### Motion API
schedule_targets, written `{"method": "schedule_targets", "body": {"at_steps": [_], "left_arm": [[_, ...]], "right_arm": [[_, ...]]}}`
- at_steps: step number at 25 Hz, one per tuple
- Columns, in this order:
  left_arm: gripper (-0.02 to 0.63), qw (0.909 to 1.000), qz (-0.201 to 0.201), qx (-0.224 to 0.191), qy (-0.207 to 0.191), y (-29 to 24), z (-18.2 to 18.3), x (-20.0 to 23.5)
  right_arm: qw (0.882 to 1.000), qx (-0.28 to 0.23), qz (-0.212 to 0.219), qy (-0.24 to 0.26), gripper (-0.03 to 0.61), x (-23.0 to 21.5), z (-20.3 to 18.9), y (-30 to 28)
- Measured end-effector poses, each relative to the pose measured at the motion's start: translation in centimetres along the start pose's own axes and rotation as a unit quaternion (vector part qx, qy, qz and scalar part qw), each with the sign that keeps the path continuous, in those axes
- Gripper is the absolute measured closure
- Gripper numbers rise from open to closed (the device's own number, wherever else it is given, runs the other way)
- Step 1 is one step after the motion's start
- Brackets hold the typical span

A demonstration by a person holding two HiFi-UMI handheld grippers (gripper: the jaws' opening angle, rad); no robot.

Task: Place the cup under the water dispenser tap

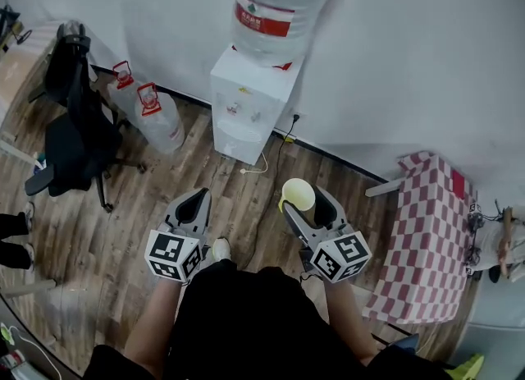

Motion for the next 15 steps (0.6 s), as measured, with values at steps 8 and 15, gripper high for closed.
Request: {"method": "schedule_targets", "body": {"at_steps": [8,15], "left_arm": [[0.599,0.9998,-0.011,0.017,0.001,-0.6,-0.3,4.0],[0.599,0.9997,0.007,0.018,0.017,-0.7,-0.7,5.9]], "right_arm": [[1.000,0.020,-0.010,-0.016,0.247,1.6,-0.6,-3.2],[0.999,0.030,0.014,-0.011,0.247,1.9,-0.1,-6.0]]}}
Point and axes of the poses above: the fingertips, and each gripper's own axes: y backward along the fingers, x to its left, z out of its top, the point moved 2 cm from there along y, backward along the fingers, and after that the axes turned 7 degrees about y, right-handed, at the moved point
